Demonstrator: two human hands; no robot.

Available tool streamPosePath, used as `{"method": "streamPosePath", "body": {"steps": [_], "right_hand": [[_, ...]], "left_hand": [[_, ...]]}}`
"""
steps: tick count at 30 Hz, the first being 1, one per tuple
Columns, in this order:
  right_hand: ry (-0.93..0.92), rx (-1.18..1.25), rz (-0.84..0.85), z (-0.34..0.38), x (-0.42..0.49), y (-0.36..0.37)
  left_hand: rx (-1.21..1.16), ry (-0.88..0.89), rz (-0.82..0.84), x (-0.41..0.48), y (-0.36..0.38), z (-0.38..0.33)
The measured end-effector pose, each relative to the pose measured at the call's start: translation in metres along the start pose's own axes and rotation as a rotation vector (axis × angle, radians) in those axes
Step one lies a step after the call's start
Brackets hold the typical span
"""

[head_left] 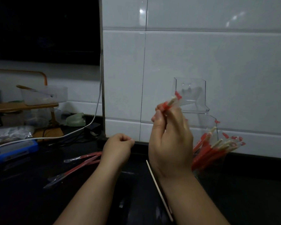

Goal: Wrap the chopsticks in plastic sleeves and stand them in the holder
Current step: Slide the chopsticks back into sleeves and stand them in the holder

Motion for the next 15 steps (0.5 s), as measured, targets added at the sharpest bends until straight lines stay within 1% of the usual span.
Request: {"method": "streamPosePath", "body": {"steps": [3, 7, 11, 13, 15], "right_hand": [[-0.007, 0.013, -0.077, -0.002, 0.008, -0.014], [-0.022, 0.031, -0.175, -0.009, 0.017, -0.03], [-0.086, 0.095, -0.309, -0.011, 0.021, -0.048], [-0.112, 0.089, -0.331, -0.009, 0.022, -0.053], [-0.094, 0.048, -0.326, -0.011, 0.024, -0.055]], "left_hand": [[-0.003, 0.019, -0.027, -0.003, -0.004, -0.004], [0.121, 0.084, -0.07, -0.008, -0.007, -0.013], [0.17, 0.092, -0.059, -0.01, -0.006, -0.015], [0.175, 0.093, -0.058, -0.011, -0.007, -0.015], [0.173, 0.093, -0.057, -0.011, -0.007, -0.016]]}}
Point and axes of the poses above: each hand's wrist, its own x-axis towards the middle knuckle, its own y-axis out of the palm, z = x × y, the point moved 9 cm from there along x, towards the middle knuckle, and after that the axes turned 2 degrees about -x, right-handed, at the moved point
